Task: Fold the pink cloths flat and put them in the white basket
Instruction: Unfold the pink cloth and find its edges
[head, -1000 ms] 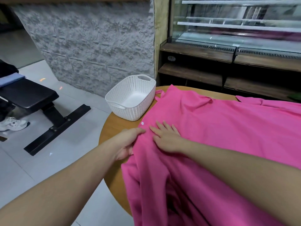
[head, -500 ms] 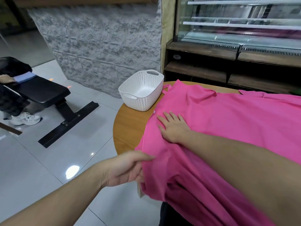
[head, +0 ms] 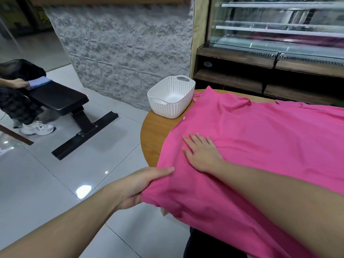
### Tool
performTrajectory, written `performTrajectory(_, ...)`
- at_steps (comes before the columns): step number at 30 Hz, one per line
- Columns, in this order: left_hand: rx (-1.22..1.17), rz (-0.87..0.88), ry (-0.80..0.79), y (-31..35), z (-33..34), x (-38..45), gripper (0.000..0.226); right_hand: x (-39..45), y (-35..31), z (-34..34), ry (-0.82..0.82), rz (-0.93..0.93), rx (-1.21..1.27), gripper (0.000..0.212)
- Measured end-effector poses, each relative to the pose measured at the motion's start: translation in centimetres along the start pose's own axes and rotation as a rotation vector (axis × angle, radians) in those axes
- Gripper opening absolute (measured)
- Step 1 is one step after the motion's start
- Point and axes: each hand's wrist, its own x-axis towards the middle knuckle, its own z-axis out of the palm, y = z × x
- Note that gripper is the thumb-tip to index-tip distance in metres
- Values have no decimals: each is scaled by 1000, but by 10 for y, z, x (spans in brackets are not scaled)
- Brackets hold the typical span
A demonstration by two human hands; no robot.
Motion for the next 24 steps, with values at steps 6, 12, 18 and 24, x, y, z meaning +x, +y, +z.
performTrajectory(6, 66, 131, -130, -17, -22, -22, 33, -5, 1, 4, 80, -17, 7, 54)
performTrajectory(12, 371, 91, 78, -19, -36, -32, 32, -8, 3, 5, 88, -20, 10, 55)
performTrajectory(18, 385, -6, 170, -36, -51, -25, 44, -12, 5, 7, 266, -28, 214, 52)
performTrajectory(24, 295, -21, 316, -54, -63, -9, 32, -13, 6, 8, 372, -1, 199, 48)
